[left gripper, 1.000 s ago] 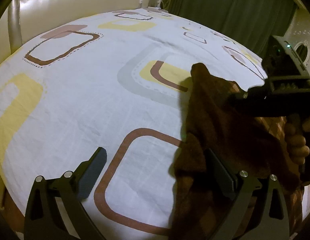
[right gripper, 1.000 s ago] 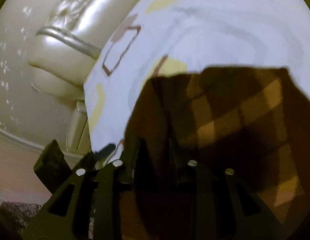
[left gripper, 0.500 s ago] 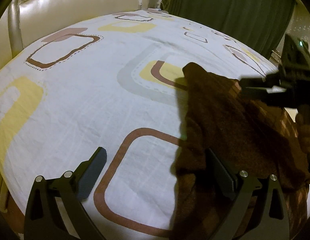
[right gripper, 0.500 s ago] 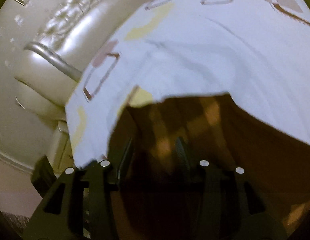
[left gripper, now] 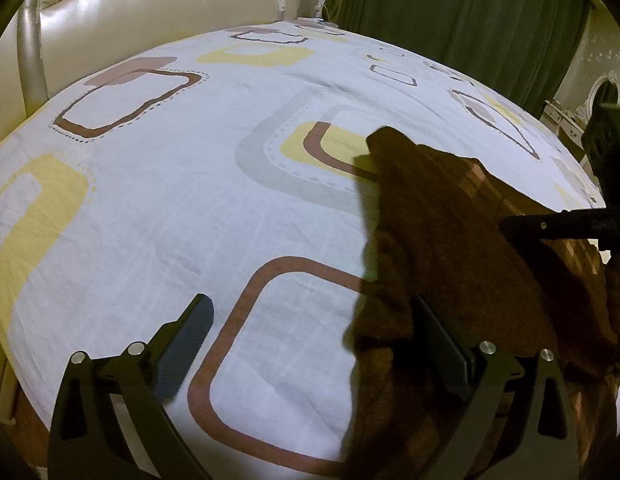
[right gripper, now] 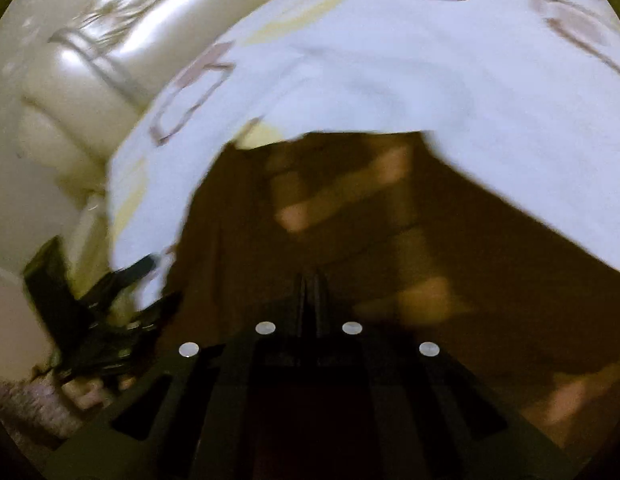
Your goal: Fold small clothes
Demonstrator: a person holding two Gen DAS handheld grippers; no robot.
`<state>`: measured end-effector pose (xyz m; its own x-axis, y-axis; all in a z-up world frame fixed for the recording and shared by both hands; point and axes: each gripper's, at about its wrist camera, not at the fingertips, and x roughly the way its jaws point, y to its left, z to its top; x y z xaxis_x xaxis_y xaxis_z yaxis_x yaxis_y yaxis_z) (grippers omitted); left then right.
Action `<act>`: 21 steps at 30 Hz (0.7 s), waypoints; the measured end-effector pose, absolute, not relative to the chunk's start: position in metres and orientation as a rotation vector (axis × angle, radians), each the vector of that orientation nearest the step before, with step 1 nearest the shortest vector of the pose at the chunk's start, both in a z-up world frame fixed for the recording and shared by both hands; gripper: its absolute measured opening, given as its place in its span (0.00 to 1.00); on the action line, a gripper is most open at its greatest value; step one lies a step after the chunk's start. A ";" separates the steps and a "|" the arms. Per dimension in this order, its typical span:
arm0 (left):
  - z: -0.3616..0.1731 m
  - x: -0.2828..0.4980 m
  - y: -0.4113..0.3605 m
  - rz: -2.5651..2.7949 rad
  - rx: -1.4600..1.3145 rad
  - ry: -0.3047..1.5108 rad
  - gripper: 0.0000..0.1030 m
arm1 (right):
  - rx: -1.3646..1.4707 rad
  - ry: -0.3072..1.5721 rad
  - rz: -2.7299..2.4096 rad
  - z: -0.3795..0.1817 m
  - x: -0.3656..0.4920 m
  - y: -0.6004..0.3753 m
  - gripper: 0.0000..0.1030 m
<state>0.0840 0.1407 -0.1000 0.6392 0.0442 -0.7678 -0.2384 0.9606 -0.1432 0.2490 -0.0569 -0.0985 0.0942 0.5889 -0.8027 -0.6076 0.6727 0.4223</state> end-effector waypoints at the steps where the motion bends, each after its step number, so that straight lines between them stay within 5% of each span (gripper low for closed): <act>1: -0.100 0.084 0.141 0.161 -0.240 0.865 0.95 | 0.014 1.194 0.885 -0.105 0.250 -0.061 0.03; 7: -0.100 0.084 0.142 0.159 -0.234 0.864 0.95 | 0.126 1.169 0.837 -0.105 0.254 -0.083 0.03; 16: -0.093 0.075 0.152 0.037 -0.291 0.861 0.95 | 0.386 1.027 0.695 -0.066 0.180 -0.211 0.31; 21: -0.087 0.062 0.169 -0.224 -0.480 0.935 0.95 | 0.422 0.979 0.571 -0.058 0.104 -0.292 0.37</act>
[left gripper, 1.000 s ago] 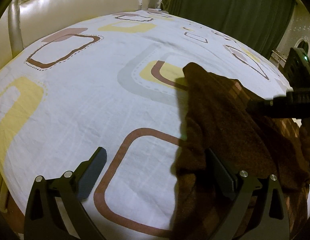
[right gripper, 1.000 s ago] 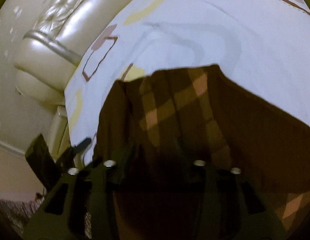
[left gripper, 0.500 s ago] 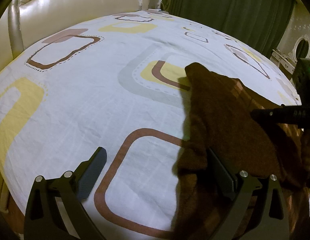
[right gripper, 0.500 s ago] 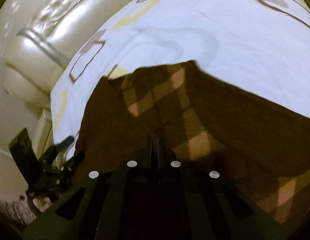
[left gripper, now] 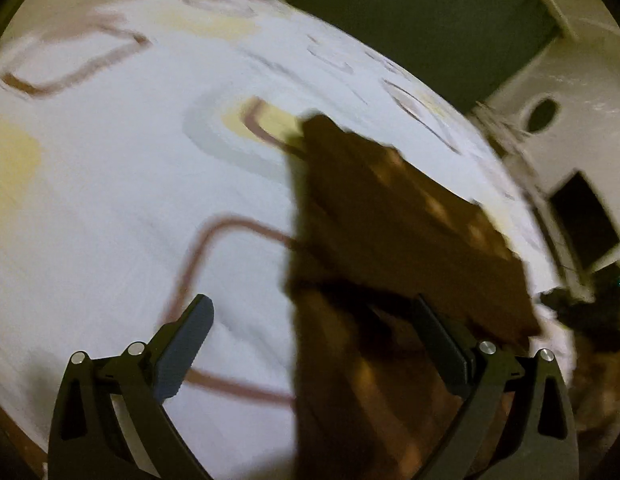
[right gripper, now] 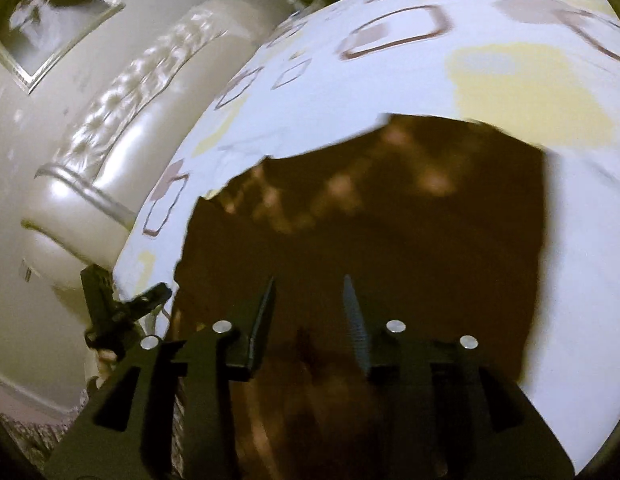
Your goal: Fold small clothes
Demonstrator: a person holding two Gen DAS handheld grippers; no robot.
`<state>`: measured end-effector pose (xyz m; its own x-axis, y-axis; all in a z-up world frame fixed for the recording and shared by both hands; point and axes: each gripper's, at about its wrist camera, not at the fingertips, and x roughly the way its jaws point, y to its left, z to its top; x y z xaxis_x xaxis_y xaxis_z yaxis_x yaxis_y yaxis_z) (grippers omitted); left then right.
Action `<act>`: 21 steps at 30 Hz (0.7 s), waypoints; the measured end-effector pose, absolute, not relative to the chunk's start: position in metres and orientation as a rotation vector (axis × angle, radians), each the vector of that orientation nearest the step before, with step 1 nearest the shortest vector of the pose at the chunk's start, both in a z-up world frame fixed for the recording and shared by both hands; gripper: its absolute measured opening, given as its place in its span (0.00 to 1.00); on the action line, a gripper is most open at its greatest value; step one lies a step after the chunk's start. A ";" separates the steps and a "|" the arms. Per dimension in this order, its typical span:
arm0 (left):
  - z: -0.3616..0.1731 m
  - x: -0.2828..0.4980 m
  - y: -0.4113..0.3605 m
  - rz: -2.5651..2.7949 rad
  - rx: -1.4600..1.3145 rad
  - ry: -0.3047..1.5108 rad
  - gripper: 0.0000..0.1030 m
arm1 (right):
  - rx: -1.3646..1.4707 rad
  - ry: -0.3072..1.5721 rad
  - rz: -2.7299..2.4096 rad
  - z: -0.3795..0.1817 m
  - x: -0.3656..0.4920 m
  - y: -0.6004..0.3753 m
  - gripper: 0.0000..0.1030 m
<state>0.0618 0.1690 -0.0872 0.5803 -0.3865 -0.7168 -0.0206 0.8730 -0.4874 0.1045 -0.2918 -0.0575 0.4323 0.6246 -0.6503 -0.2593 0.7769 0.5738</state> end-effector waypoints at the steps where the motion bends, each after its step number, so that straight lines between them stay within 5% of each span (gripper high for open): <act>1: -0.086 0.058 0.171 -0.260 -0.497 0.950 0.95 | 0.440 0.975 0.549 -0.059 0.090 -0.306 0.37; 16: -0.093 0.000 0.148 -0.473 -0.541 1.061 0.95 | 0.554 1.095 0.511 -0.110 -0.014 -0.376 0.38; 21: -0.102 -0.008 0.152 -0.500 -0.647 1.056 0.95 | 0.657 1.113 0.612 -0.125 -0.021 -0.372 0.48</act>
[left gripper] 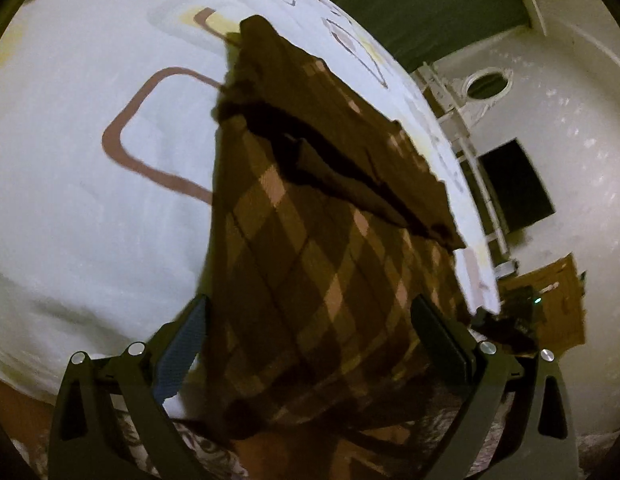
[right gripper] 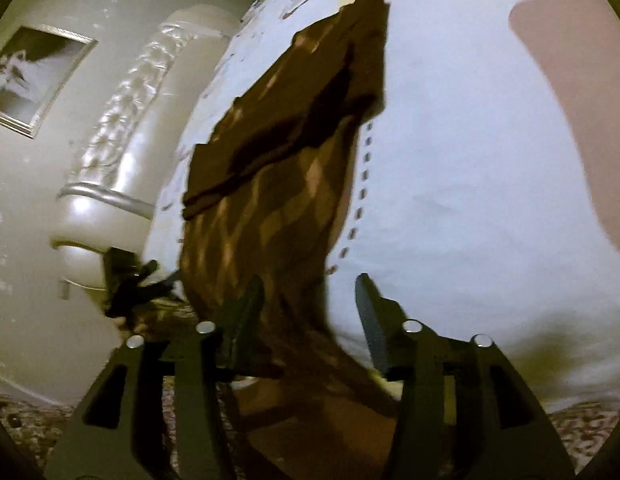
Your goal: Fold small clothes
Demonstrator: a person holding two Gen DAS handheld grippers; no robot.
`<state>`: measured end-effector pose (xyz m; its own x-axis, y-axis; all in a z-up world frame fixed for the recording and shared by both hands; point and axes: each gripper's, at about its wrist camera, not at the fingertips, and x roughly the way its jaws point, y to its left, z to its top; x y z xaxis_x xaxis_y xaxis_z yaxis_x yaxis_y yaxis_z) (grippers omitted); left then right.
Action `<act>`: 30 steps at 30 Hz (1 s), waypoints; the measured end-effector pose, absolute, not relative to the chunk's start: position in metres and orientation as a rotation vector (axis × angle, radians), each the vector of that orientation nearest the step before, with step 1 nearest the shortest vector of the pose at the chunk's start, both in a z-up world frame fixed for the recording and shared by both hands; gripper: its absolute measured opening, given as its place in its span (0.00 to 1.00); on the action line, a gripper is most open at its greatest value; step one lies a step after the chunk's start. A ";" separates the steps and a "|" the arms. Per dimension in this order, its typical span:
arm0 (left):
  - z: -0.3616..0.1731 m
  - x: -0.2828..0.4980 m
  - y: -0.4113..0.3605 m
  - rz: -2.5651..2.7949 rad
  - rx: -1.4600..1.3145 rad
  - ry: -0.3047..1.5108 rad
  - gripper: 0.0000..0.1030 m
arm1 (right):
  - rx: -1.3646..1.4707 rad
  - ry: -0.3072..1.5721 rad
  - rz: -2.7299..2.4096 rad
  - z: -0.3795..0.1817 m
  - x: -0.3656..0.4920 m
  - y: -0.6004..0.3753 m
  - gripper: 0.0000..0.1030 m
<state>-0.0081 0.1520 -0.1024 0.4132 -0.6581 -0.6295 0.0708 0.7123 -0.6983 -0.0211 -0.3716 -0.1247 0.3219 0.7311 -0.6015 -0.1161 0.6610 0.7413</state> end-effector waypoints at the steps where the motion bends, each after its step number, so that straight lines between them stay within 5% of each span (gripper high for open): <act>1: -0.105 -0.010 0.155 -0.510 -0.680 1.060 0.95 | 0.684 1.115 0.637 -0.127 -0.021 -0.371 0.48; 17: -0.123 -0.018 0.158 -0.562 -0.822 1.145 0.91 | 0.769 1.143 0.746 -0.139 -0.018 -0.348 0.48; 21: -0.123 -0.020 0.157 -0.517 -0.766 1.167 0.74 | 0.723 1.146 0.754 -0.136 -0.019 -0.340 0.47; 23: -0.124 -0.020 0.160 -0.511 -0.753 1.176 0.67 | 0.700 1.151 0.749 -0.135 -0.020 -0.338 0.37; 27: -0.126 -0.023 0.165 -0.408 -0.712 1.213 0.26 | 0.645 1.168 0.728 -0.136 -0.021 -0.332 0.20; 30: -0.129 -0.023 0.170 -0.414 -0.734 1.222 0.15 | 0.625 1.183 0.729 -0.139 -0.022 -0.328 0.07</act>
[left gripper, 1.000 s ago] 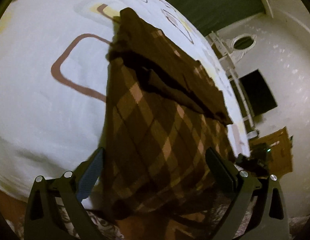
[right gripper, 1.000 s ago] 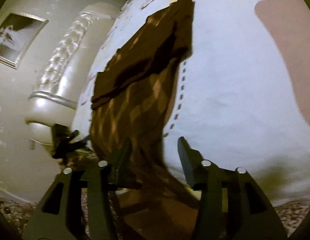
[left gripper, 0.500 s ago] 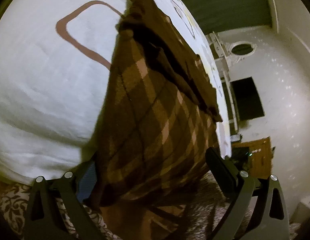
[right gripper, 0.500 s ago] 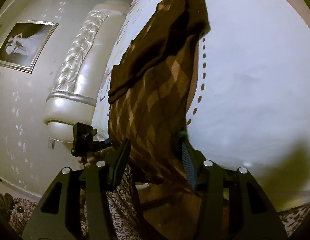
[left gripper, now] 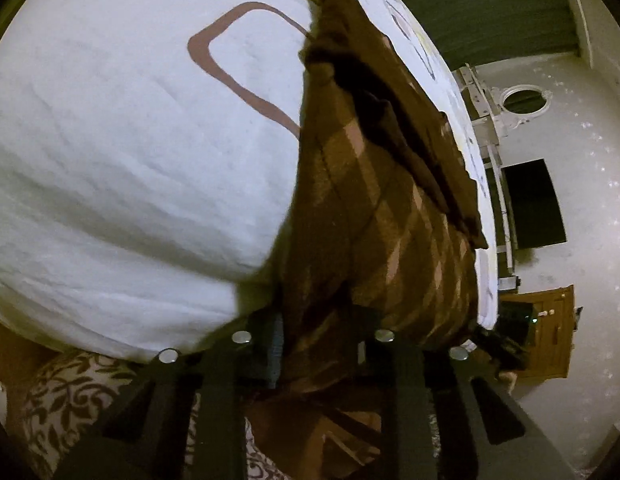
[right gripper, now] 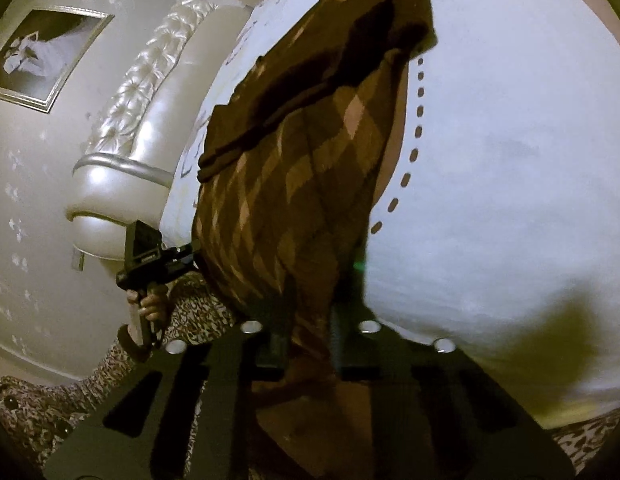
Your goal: Fold small clothes
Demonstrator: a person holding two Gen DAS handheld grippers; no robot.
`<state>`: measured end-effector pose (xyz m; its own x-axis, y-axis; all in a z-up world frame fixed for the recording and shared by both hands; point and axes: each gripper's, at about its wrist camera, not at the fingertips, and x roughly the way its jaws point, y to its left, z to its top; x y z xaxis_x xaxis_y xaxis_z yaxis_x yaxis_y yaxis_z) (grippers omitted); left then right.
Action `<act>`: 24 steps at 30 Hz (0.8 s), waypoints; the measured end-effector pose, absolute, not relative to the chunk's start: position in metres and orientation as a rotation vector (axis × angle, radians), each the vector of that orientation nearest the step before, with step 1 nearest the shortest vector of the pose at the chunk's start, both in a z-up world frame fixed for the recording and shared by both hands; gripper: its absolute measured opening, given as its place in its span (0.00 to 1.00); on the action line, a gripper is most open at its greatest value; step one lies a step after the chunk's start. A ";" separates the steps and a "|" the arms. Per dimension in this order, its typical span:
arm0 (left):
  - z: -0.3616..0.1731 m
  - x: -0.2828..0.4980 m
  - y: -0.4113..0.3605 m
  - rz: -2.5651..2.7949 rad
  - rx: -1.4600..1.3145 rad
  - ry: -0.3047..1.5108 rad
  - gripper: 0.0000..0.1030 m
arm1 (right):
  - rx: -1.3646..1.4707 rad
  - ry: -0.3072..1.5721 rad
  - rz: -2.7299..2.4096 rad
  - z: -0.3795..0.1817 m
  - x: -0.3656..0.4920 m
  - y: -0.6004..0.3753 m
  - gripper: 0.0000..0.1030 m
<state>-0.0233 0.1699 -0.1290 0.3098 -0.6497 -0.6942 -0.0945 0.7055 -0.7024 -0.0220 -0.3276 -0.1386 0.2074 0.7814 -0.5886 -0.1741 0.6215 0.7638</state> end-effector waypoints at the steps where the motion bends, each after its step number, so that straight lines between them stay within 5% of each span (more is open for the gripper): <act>1: -0.129 -0.023 0.169 -0.437 -0.735 1.223 0.06 | 0.616 1.187 0.732 -0.139 -0.023 -0.327 0.04; 13: -0.083 0.012 0.178 -0.437 -0.734 1.065 0.04 | 0.747 1.004 0.764 -0.096 -0.003 -0.348 0.03; 24: -0.104 0.080 0.170 -0.335 -0.713 1.098 0.04 | 0.857 1.012 0.583 -0.140 0.049 -0.370 0.03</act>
<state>0.0805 0.1701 -0.1038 0.4353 -0.5773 -0.6908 -0.0934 0.7342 -0.6724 0.0492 -0.3701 -0.1401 0.4289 0.7625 -0.4845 -0.0362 0.5504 0.8341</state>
